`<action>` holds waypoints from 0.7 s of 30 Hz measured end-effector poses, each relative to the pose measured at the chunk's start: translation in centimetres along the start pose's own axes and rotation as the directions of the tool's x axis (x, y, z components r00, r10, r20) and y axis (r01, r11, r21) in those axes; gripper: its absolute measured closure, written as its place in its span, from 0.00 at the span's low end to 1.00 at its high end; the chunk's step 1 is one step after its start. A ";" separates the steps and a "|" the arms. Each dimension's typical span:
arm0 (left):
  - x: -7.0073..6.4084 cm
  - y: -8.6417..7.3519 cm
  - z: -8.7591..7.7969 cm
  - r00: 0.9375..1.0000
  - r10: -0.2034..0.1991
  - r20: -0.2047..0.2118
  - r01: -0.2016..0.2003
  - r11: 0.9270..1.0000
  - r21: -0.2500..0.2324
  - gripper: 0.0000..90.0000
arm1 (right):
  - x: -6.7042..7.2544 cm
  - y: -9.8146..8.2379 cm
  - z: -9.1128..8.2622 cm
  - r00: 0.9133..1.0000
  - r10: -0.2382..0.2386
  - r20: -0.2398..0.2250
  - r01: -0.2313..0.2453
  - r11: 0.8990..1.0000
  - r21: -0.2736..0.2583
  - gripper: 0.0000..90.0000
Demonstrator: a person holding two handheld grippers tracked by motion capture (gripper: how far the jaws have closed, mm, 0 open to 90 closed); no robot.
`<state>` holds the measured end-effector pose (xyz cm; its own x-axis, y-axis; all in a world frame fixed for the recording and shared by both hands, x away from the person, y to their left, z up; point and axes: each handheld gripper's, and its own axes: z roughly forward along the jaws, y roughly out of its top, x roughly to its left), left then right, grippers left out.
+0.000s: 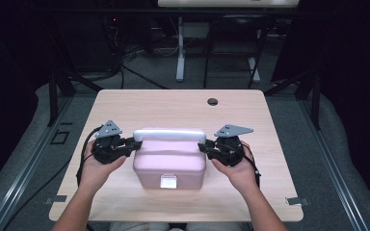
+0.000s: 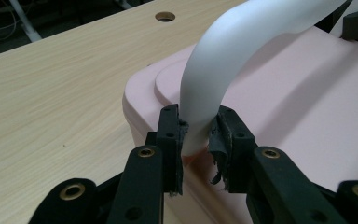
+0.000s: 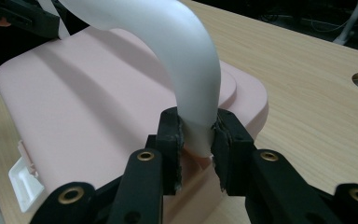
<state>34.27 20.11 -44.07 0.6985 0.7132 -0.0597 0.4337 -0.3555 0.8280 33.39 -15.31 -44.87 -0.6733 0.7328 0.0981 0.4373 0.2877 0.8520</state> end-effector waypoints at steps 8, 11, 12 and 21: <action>-0.3 -0.1 -0.7 1.000 -0.001 0.028 0.000 0.999 0.033 0.81 | 0.6 -0.1 -0.6 1.000 -0.013 -0.021 0.013 1.000 0.026 0.81; -0.6 -0.1 -1.0 0.999 -0.005 0.036 0.004 0.999 0.048 0.81 | 0.8 -0.1 -0.8 1.000 -0.008 -0.024 0.009 0.999 0.039 0.81; -0.7 -0.1 -1.1 0.999 -0.006 0.038 0.004 0.999 0.054 0.81 | 0.8 -0.1 -0.9 1.000 -0.008 -0.025 0.009 0.999 0.042 0.81; -0.6 -0.1 -1.3 0.998 -0.018 0.052 0.015 0.998 0.057 0.81 | 0.8 -0.1 -1.0 0.999 0.007 -0.033 -0.005 0.999 0.047 0.82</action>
<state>33.09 20.49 -43.36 0.7191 0.6871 -0.1040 0.4762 -0.3782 0.7939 32.19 -15.33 -44.31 -0.6894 0.7142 0.1208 0.4685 0.3125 0.8263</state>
